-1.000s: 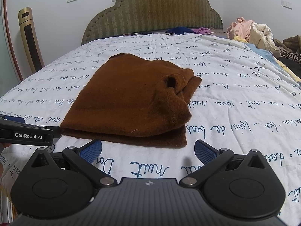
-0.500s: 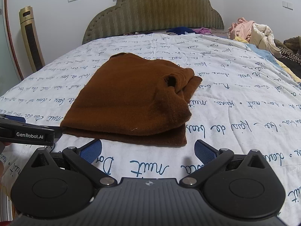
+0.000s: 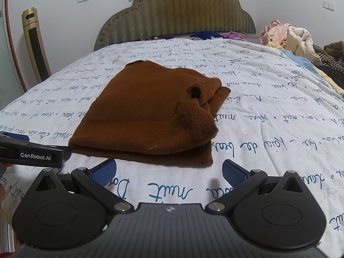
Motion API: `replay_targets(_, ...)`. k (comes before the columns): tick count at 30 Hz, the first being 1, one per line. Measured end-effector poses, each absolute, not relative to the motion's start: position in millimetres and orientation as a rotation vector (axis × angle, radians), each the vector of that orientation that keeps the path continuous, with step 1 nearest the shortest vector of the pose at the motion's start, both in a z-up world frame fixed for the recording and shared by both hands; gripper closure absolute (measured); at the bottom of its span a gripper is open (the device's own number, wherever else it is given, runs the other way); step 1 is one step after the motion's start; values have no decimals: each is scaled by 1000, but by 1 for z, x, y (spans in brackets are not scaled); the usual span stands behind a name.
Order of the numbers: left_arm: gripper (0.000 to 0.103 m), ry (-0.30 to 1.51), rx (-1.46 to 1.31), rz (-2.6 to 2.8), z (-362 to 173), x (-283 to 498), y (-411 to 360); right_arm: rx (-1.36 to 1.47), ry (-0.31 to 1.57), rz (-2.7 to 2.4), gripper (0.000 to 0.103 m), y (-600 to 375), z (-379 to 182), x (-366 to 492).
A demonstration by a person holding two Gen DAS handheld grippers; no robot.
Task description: Fold small clothes
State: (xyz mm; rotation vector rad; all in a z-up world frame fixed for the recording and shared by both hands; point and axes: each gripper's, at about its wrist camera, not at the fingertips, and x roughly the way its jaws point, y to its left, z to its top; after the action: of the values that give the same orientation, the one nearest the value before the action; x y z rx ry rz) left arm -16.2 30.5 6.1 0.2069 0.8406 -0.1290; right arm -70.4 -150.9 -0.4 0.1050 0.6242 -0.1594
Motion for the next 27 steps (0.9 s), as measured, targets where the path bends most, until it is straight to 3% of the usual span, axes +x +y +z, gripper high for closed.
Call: replay_targets(27, 0, 855, 216, -119, 5, -14, 29, 104, 623, -156, 0, -150, 0, -71)
